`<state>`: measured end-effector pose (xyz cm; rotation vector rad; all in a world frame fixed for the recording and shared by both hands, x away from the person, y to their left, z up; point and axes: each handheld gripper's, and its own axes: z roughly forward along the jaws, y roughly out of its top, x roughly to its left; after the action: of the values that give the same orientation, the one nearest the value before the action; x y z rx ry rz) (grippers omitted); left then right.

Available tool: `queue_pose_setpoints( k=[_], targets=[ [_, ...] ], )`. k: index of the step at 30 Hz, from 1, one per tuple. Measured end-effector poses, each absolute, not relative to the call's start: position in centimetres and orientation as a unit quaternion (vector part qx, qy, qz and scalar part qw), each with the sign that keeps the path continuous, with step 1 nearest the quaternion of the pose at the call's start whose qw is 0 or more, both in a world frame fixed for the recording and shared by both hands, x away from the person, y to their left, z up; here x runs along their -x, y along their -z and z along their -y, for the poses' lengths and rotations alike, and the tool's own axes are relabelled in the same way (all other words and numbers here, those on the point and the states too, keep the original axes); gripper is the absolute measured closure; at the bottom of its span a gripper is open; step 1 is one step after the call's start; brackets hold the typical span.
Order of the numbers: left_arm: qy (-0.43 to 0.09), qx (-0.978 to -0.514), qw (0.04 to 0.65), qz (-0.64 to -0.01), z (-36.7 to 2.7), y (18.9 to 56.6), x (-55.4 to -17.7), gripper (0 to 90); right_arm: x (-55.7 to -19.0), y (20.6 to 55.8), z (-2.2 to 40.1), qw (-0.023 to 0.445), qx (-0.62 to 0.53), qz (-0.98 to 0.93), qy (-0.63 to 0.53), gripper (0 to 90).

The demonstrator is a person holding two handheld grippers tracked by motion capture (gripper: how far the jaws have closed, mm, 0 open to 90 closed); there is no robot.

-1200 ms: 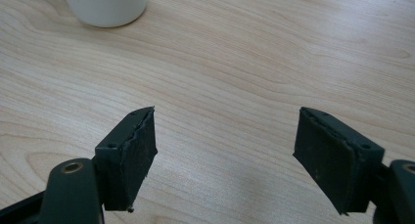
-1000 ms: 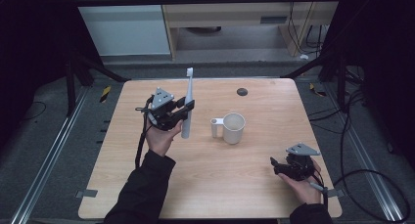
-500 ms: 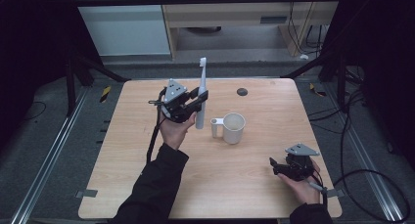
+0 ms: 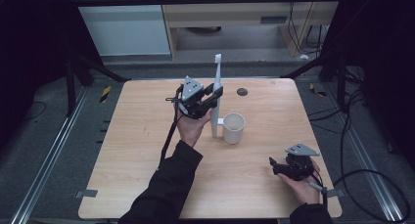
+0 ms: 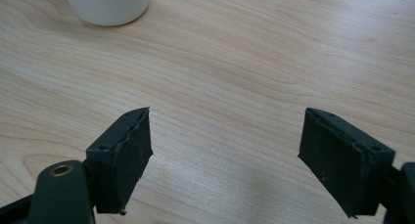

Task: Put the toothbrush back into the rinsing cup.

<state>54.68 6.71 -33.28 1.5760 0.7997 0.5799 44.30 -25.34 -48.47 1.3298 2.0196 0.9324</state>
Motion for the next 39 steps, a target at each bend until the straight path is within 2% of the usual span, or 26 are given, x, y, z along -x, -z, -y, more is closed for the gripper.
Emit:
queue_pose_setpoints(
  k=[15, 39],
  targets=[
    [-0.245, -0.682, 0.601, -0.337, -3.8, 33.7, -55.7, 67.2, -44.3, 48.5, 25.4, 0.277, -0.494, -0.75, -0.342, 18.8],
    [-0.226, -0.708, 0.577, -0.338, -1.0, 36.7, -57.5, 67.2, -44.3, 48.7, 25.4, 0.28, -0.491, -0.753, -0.338, 18.7]
  ],
)
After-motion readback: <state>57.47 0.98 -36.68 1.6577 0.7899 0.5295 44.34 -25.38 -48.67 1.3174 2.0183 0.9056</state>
